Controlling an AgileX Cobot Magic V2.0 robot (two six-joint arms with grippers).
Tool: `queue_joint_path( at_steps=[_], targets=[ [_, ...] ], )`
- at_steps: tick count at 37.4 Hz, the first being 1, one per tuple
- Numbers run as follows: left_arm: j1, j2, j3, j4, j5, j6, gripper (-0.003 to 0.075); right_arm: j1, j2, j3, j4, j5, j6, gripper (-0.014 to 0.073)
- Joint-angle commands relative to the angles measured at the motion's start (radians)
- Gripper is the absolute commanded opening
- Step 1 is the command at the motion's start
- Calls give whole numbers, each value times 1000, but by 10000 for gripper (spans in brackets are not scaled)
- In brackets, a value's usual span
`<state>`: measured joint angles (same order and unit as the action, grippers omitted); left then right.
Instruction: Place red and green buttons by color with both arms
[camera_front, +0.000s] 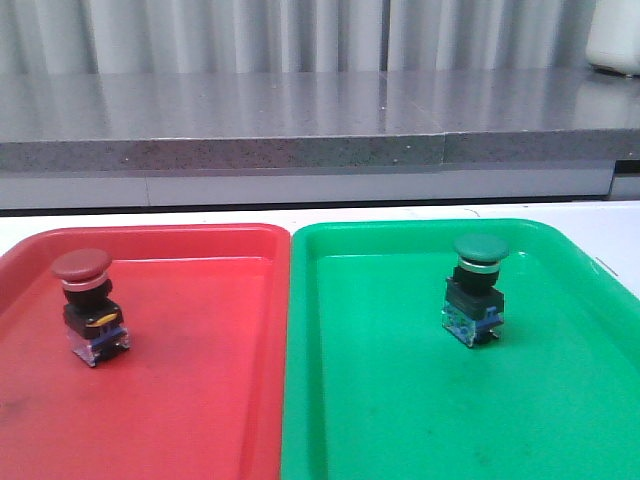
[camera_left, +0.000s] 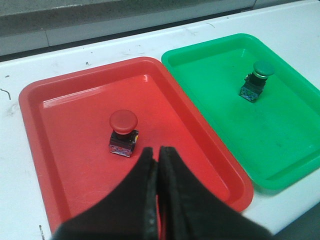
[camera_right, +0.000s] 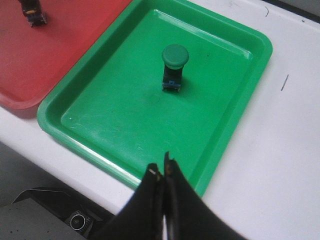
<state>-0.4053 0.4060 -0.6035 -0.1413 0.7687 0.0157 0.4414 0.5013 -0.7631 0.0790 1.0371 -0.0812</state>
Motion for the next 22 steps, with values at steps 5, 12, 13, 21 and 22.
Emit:
queue_joint_path(
  at_steps=[5,12,13,21,22],
  targets=[
    [65,-100,63,-16,-154,-6,-20,1,4,-23,-2,-50,2,-69],
    [286,-268,237,4,-307,-6,-20,1,4,-23,-2,-50,2,-69],
    [309,-278,257,4,-313,-6,-20,1,4,-23,-2,-50,2,-69],
    [354,-370,434,92,-484,-57,-20,1,4,-23,-2,-50,2,-69],
    [354,-383,444,111,-491,-93,-20,1,4,-23,-2,-50,2,-69]
  ],
)
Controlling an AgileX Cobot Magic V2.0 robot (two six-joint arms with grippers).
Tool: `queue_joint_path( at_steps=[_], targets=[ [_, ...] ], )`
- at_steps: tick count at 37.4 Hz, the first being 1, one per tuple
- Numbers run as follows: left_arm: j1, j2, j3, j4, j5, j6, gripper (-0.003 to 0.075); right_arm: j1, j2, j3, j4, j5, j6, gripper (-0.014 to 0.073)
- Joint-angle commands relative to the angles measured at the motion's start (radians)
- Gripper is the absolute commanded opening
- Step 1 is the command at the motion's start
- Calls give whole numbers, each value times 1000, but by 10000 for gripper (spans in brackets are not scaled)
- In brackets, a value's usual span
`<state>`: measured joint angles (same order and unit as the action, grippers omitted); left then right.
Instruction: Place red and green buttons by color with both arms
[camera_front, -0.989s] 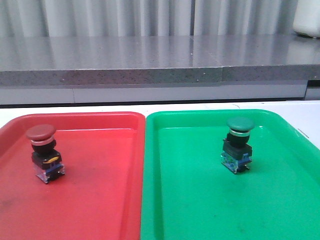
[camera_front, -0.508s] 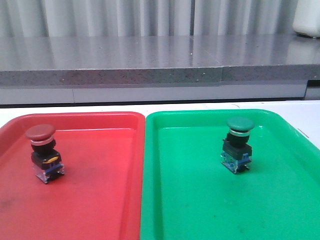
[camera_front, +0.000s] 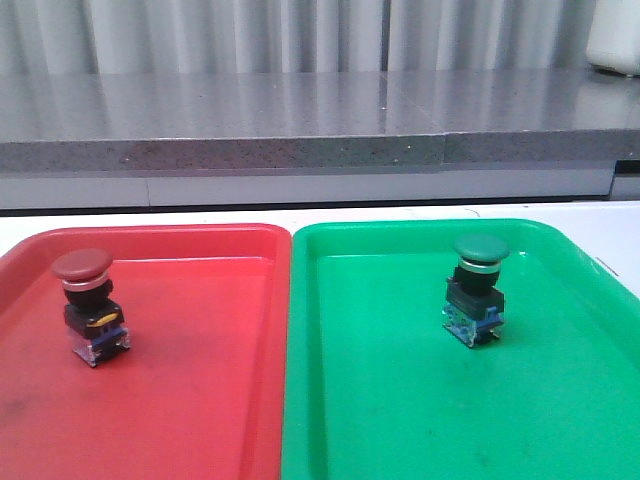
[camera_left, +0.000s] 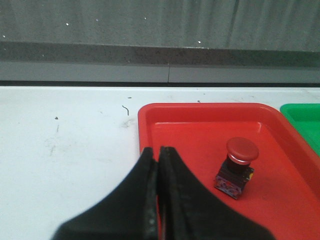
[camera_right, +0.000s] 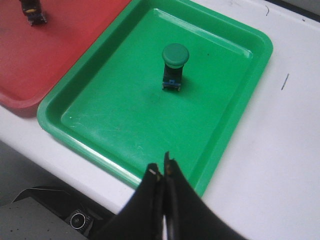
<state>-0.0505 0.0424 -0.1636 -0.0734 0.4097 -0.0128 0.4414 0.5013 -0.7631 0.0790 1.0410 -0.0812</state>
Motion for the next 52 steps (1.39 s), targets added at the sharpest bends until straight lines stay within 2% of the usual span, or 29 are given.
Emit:
queue_joint_path(
  at_steps=[1,6,15,34,52],
  targets=[
    [-1,-29,17,67,-138,-98,-20,1,4,-23,-2,-54,2,-69],
    [-1,-61,83,82,-203,-111,-20,1,4,-23,-2,-54,2,-69],
    [-1,-66,193,86,-410,-111,-20,1,4,-23,-2,-54,2,-69],
    [-1,-66,191,45,-424,-46,-20,1,4,-23,-2,-53,2,-69],
    [19,-66,193,45,-432,-46,-20,1,4,-23,-2,-53,2,-69]
  ],
)
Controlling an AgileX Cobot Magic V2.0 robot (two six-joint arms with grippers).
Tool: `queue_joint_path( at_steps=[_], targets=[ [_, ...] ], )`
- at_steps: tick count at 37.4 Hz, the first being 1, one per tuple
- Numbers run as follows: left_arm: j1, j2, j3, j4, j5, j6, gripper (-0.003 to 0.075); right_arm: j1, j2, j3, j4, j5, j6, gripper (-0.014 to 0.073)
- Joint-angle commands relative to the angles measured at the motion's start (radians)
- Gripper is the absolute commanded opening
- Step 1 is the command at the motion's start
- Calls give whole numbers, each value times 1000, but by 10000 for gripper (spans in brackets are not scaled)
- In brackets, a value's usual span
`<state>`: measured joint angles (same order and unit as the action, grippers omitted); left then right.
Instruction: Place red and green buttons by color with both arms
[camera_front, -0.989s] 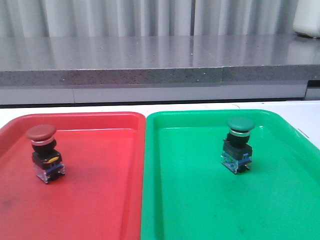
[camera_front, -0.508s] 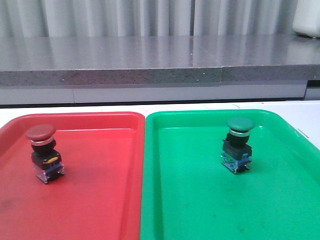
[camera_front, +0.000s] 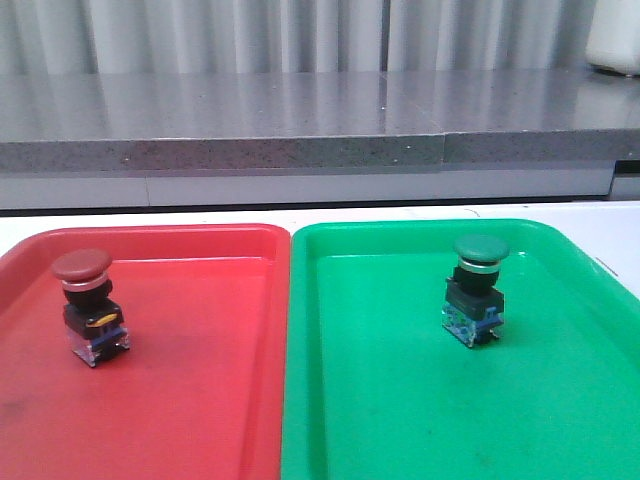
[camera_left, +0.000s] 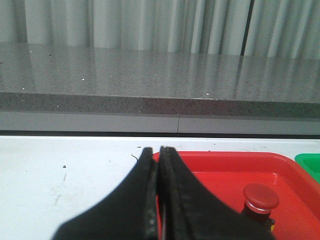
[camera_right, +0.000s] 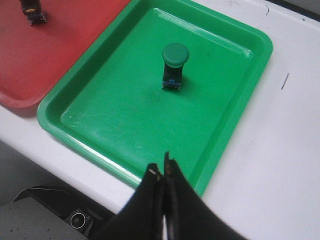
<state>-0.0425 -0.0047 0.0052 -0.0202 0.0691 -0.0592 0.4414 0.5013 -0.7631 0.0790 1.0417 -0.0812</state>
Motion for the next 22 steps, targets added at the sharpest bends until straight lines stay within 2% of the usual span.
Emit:
queue_joint_path(
  at_steps=[1,22],
  targets=[
    [17,-19,24,-8,-94,0,-20,1,4,-23,-2,-53,2,-69],
    [29,-19,24,-8,-94,0,-20,1,4,-23,-2,-53,2,-69]
  ],
)
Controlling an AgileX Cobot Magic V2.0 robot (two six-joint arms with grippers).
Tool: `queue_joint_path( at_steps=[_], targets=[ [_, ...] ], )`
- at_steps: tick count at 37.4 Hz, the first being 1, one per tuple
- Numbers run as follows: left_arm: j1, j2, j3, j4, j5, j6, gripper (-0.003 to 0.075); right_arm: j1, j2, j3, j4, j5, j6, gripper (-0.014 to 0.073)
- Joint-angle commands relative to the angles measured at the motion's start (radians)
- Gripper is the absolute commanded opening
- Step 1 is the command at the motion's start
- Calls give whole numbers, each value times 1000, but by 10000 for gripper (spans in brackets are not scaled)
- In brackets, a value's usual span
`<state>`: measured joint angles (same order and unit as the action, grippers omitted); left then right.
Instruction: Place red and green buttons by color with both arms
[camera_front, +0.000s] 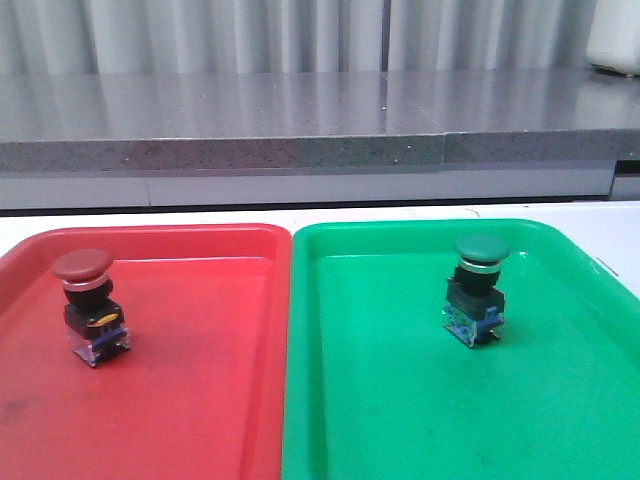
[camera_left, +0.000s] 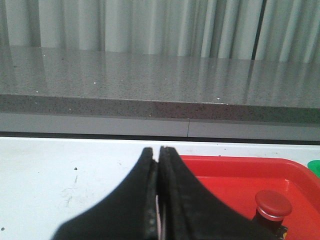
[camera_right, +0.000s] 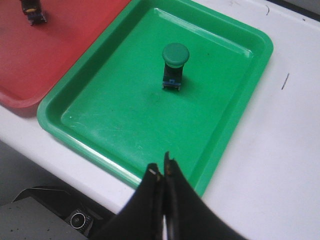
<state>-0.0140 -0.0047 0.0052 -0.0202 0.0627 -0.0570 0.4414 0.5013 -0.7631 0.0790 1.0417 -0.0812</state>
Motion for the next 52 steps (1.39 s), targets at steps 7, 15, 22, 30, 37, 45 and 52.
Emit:
queue_joint_path(
  at_steps=[7,15,22,30,37,45,52],
  targets=[
    [1,-19,24,-8,-87,-2,-20,1,4,-23,-2,-53,2,-69],
    [1,-19,24,-8,-87,-2,-20,1,4,-23,-2,-53,2,-69],
    [1,-19,24,-8,-87,-2,-20,1,3,-22,-2,-58,2,-69],
    [1,-19,24,-8,-87,-2,-20,-145,-130,128,-47,-293,-13,-69],
    [1,-19,24,-8,-87,-2,-20,-311,-360,476,-46,-778,-12,-69],
    [1,-19,24,-8,-87,-2,-20,-347,-517,733,-46,-1042,-10,-69],
    [1,-17,24,-8,-87,-2,-20,-359,-529,785,-45,-1083,-3,-69]
  ],
)
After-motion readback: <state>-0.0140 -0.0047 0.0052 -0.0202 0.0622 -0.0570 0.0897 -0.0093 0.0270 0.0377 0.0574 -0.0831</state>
